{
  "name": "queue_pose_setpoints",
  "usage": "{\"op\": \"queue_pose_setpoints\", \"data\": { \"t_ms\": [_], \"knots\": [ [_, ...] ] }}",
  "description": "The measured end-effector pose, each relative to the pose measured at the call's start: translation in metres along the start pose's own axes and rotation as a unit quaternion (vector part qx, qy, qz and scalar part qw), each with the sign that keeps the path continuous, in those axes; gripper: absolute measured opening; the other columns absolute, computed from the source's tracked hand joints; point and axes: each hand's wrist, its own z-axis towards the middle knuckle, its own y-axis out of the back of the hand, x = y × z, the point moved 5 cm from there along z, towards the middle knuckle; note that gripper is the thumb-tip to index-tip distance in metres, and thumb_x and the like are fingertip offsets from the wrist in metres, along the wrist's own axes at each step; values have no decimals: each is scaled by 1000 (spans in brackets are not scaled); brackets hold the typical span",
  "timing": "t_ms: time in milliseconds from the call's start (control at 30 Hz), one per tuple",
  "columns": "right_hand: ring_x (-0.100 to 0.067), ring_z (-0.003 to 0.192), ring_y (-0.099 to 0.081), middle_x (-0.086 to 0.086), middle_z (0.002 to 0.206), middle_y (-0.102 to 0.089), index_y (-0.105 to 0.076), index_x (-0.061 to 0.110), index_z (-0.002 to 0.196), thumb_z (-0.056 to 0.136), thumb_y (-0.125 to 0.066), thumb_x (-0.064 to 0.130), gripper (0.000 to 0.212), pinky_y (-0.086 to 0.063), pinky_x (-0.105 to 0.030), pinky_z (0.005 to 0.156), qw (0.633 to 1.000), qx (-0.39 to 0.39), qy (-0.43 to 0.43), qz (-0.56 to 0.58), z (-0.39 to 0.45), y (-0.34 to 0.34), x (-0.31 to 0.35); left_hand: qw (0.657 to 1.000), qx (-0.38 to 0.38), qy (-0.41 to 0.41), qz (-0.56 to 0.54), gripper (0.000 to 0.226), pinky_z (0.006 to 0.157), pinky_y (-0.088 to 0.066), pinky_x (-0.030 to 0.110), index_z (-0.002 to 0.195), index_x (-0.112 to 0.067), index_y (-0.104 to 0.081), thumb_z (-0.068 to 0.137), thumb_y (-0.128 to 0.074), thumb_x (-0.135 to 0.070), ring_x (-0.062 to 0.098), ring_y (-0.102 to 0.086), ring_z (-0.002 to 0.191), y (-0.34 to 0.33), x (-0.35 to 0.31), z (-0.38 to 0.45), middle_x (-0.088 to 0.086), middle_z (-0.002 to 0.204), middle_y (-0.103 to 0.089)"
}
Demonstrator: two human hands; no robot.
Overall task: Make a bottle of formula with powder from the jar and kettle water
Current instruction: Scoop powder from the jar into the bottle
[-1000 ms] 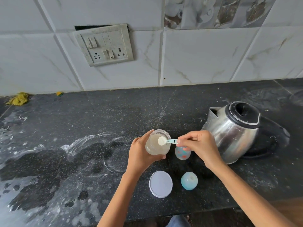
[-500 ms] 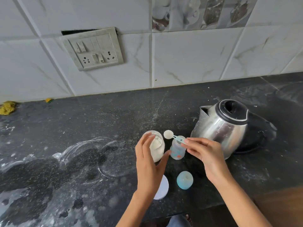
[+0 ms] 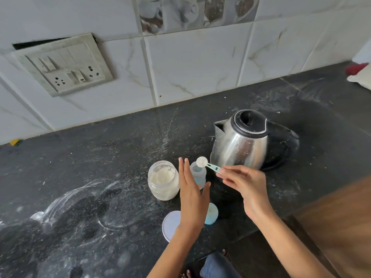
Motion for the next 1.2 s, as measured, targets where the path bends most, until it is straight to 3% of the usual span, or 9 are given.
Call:
{"op": "queue_pose_setpoints", "data": {
  "t_ms": [167,267,433,567,667,767,833,1067,1200],
  "knots": [
    [-23,79,-77,-12,80,-78,-73,-3,91,81,-74,-1,10,-59,-21,63,999,-6,18,-31,3,3,-4,994,23,104,-32,77,107,-33,24,149,-15,-21,87,-66,-8,19,-39,134,-10,21,5,4,147,-41],
    [-23,79,-76,-12,80,-78,-75,-1,90,80,-76,0,9,-60,-24,64,998,-5,32,-55,5,5,-4,996,13,84,-19,62,95,-42,25,139,-12,-39,85,-67,-5,21,-53,118,-6,19,8,4,132,-55],
    [-22,75,-76,-10,75,-77,-77,3,84,77,-79,0,8,-59,-22,61,993,2,65,-95,8,11,1,999,17,18,30,59,87,-30,-2,134,-7,-46,81,-70,1,16,-53,113,-1,11,13,6,127,-58],
    [-16,71,-76,-3,72,-77,-78,12,81,76,-80,3,11,-61,-24,61,979,14,120,-167,8,11,6,998,26,-11,58,59,89,-41,19,133,-8,-47,80,-72,-1,23,-56,113,0,7,17,7,125,-59],
    [-8,64,-72,4,72,-76,-79,13,83,76,-81,2,13,-60,-23,60,914,13,274,-298,5,5,19,997,30,-22,63,60,85,-35,8,132,-7,-49,78,-73,0,21,-57,109,1,5,17,8,123,-59],
    [-10,71,-74,0,82,-78,-79,8,86,71,-83,-3,20,-61,-30,61,783,63,455,-419,-4,-8,25,998,29,-15,46,60,80,-29,-6,130,-6,-50,76,-75,1,12,-53,101,3,5,16,9,121,-59],
    [-14,81,-76,-4,92,-79,-78,5,90,64,-86,-9,30,-63,-32,67,720,86,518,-453,-8,-11,21,999,25,-12,33,61,81,-29,-6,130,-7,-50,75,-76,-1,7,-48,100,4,6,16,8,120,-60],
    [-15,95,-74,-5,99,-77,-79,3,88,86,-65,10,15,-62,-32,77,679,121,574,-442,-7,-4,14,1000,20,0,20,60,84,-32,-1,129,-11,-51,75,-78,-7,5,-50,103,4,12,16,2,121,-61],
    [-14,95,-74,-5,97,-78,-79,3,86,84,-70,7,10,-61,-30,79,689,118,571,-429,-5,-2,16,1000,17,1,9,59,91,-44,22,128,-10,-52,75,-78,-8,14,-56,109,3,12,16,0,121,-62]
  ]
}}
